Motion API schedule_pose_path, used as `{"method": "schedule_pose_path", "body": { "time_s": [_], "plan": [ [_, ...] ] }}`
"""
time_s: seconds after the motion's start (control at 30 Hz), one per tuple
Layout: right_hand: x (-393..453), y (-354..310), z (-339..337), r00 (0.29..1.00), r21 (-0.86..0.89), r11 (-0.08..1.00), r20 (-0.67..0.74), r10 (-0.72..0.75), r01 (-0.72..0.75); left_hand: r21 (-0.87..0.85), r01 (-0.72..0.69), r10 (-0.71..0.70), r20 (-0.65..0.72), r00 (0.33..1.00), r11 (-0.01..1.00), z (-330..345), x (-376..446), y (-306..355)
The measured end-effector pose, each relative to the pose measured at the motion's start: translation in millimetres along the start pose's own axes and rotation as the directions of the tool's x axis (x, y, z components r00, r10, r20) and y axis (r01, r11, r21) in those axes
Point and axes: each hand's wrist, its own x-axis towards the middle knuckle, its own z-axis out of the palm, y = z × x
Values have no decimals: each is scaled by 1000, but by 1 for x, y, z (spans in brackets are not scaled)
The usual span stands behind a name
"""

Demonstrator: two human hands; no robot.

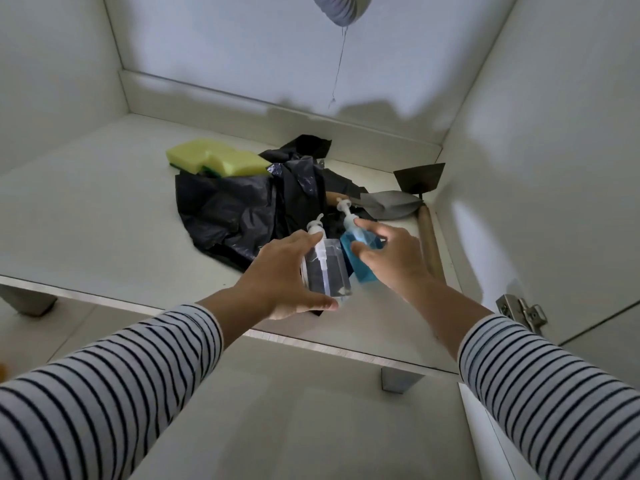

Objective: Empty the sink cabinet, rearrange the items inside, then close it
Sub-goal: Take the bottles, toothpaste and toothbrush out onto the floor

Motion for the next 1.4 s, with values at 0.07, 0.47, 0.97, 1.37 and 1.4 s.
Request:
{"method": "schedule_pose_path", "body": {
  "time_s": [0.07, 0.47, 0.97, 1.37, 1.4],
  "plan": [
    [-4, -8, -4, 998, 18, 999, -46, -36, 37, 14, -62, 63, -77, 995, 998, -3, -6, 2],
    [-47, -114, -6, 987, 540, 826, -63, -149, 160, -338, -152, 7, -395, 919, 929, -86, -87, -16],
    [-212, -274, 180, 561, 631, 731, 518, -646, 259, -287, 356, -457, -543, 705, 890, -114, -411, -133],
    [-318, -297, 310, 203, 611, 647, 636, -744, 457, -445, 502, -668, -566, 484, 741, -49, -538, -184],
    [-323, -297, 316, 198, 603, 645, 640, -742, 469, -431, 518, -669, -564, 484, 739, -45, -543, -187]
  ]
}}
